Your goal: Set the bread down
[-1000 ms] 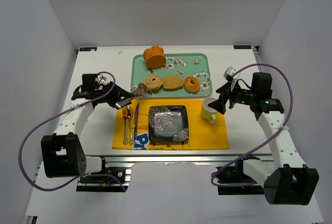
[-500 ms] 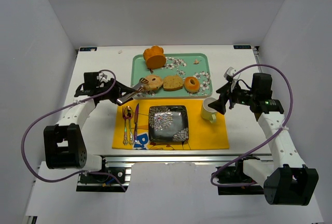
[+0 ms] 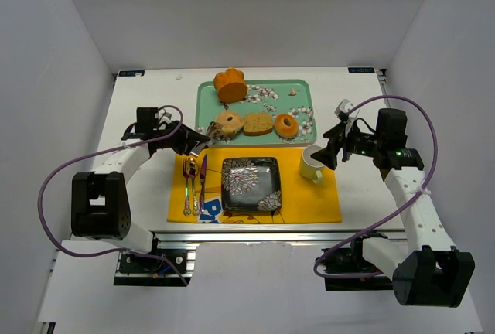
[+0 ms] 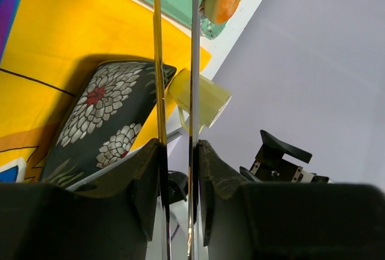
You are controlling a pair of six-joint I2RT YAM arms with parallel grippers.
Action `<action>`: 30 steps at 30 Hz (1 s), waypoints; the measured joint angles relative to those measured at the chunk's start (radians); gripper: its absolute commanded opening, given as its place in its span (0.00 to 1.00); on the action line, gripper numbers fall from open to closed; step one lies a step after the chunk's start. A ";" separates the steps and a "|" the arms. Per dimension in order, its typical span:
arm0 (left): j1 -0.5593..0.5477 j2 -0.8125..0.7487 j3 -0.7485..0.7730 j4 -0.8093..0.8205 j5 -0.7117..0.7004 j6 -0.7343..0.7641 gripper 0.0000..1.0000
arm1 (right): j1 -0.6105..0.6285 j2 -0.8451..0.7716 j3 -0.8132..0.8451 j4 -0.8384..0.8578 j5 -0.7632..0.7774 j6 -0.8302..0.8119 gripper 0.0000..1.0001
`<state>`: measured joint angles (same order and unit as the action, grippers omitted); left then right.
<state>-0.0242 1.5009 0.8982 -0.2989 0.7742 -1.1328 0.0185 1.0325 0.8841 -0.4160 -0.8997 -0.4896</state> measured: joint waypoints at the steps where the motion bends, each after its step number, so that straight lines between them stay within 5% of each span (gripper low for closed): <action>1: 0.000 0.000 0.000 0.005 0.002 -0.001 0.24 | 0.000 0.000 0.000 0.000 0.000 0.002 0.89; 6: 0.001 -0.011 -0.009 0.024 0.004 0.000 0.07 | 0.000 -0.006 0.000 0.000 0.000 0.007 0.89; 12: 0.002 -0.164 -0.059 0.002 0.014 0.010 0.00 | -0.002 -0.013 0.000 0.000 -0.001 0.007 0.89; 22: -0.007 -0.634 -0.259 -0.238 0.102 0.069 0.01 | -0.003 -0.012 0.000 -0.001 -0.027 0.005 0.89; 30: -0.076 -0.732 -0.354 -0.418 0.100 0.101 0.10 | -0.003 -0.010 0.003 -0.002 -0.048 -0.011 0.89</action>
<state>-0.1001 0.7689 0.5446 -0.7170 0.8742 -1.0317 0.0151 1.0229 0.8875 -0.4179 -0.9474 -0.5007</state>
